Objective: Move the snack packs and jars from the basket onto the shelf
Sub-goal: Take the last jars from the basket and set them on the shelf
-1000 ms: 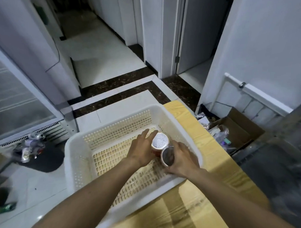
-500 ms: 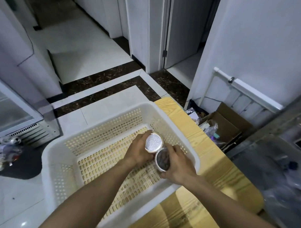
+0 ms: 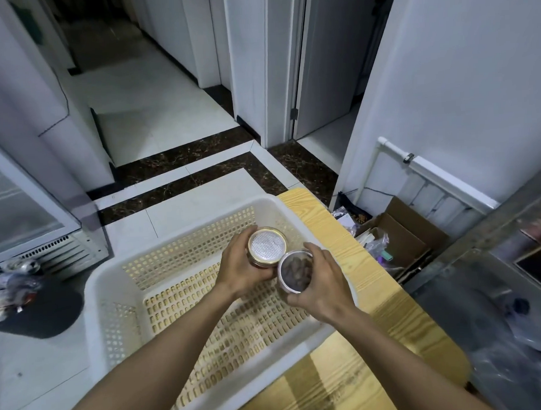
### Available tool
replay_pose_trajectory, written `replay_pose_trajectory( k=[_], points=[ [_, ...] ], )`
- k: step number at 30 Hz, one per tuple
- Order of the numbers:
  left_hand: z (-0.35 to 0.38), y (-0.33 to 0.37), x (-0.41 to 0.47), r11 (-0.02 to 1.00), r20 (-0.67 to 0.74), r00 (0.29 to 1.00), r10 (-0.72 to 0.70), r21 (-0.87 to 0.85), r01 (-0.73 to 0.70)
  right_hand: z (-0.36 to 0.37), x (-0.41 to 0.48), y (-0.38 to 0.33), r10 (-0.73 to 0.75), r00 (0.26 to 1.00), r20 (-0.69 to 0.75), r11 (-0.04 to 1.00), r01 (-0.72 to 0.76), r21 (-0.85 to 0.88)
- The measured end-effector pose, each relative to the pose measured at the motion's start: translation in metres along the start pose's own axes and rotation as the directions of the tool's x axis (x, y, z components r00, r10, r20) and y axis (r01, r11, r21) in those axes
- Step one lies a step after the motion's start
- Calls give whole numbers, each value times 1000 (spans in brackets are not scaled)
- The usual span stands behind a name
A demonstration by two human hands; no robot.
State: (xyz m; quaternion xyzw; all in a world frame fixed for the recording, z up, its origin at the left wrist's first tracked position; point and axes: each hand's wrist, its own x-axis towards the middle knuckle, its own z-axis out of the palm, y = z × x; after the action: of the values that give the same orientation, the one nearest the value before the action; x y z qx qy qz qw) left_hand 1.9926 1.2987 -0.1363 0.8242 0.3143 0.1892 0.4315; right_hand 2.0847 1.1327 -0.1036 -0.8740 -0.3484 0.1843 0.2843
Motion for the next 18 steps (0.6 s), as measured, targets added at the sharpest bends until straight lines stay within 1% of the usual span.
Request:
replay_pose_trajectory(
  k=[4,9,14,18],
  points=[
    [-18,34,3,996,-75,997,10,-91,-17,-30,-4,-18,-29,993,-114,994,42,105],
    [-36,90,4,982,-103,990,101,-149,-116,-83,-24,-38,-45,958,-283,985,91,150],
    [-35,161,-5,951,-47,981,190,-239,-196,-154,-69,-44,-39,905,-425,985,106,135],
    [-18,226,-31,912,42,961,273,-329,-244,-208,-128,-34,2,838,-546,987,86,135]
  ],
)
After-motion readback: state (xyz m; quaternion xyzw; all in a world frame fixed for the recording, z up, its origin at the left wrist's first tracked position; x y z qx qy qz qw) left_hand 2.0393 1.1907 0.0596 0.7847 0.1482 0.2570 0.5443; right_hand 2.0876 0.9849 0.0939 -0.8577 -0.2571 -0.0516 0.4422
